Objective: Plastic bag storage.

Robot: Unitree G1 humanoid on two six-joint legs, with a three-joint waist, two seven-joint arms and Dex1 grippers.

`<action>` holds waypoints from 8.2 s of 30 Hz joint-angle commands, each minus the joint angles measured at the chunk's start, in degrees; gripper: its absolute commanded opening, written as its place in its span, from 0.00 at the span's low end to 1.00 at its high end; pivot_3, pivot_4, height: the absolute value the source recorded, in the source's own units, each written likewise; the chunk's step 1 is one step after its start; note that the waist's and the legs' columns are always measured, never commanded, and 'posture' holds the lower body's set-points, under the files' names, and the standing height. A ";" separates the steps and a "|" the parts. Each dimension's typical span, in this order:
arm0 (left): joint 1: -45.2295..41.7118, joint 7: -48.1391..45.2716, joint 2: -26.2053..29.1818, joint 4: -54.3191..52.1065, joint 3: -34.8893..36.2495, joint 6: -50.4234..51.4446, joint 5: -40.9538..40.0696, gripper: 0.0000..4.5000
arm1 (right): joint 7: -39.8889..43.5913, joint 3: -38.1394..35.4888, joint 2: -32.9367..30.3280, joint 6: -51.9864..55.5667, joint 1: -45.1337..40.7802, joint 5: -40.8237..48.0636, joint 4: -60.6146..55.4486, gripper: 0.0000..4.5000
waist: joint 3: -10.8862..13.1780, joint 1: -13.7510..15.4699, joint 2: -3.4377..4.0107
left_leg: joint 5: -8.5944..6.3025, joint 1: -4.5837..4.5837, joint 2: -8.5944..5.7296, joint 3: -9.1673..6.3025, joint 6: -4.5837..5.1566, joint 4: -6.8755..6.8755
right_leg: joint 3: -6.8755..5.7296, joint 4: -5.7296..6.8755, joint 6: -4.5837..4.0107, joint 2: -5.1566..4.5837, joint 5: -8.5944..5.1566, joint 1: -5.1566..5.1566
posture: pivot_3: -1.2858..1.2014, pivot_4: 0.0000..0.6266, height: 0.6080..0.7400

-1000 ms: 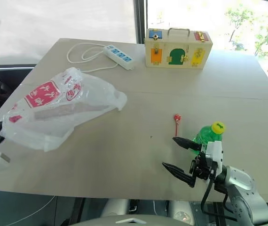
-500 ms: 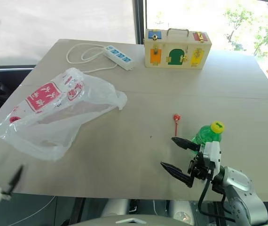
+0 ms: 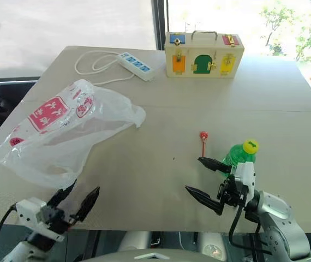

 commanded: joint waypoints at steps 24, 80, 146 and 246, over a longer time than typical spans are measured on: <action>-2.96 5.59 -13.51 -16.25 9.61 12.61 1.27 0.99 | 3.13 0.16 0.64 -1.16 -3.04 -0.42 2.15 1.00 | 0.10 0.54 0.00 | 0.00 -0.03 0.11 0.04 -0.02 0.07 | 0.07 -0.08 -0.01 0.15 0.00 0.00 | 0.52 0.24 0.93; -119.10 -12.72 -6.91 45.99 0.48 34.25 10.01 0.01 | -2.02 2.28 5.06 -0.11 -2.58 -0.93 0.23 1.00 | 1.20 1.03 -0.50 | 0.50 -0.19 0.52 -0.04 -0.80 0.00 | 0.27 -0.08 0.22 1.36 0.35 -0.16 | 0.52 0.24 0.93; -32.47 -13.33 -8.98 -16.50 -2.22 37.34 5.37 0.01 | -28.14 -4.19 -7.74 30.78 -15.74 -9.61 4.69 1.00 | 0.90 1.37 0.37 | 0.29 -0.09 0.56 -0.04 -0.43 0.00 | 0.35 -0.05 0.01 1.03 0.45 -0.12 | 0.52 0.24 0.93; -26.39 -14.65 -9.73 -16.47 -6.26 35.09 5.43 0.00 | -35.43 -0.35 2.53 61.65 -50.64 7.18 7.42 0.64 | 1.17 1.13 0.55 | 0.25 -0.22 0.65 -0.01 -0.39 -0.03 | 0.42 -0.14 -0.23 1.04 0.34 -0.34 | 0.52 0.24 0.93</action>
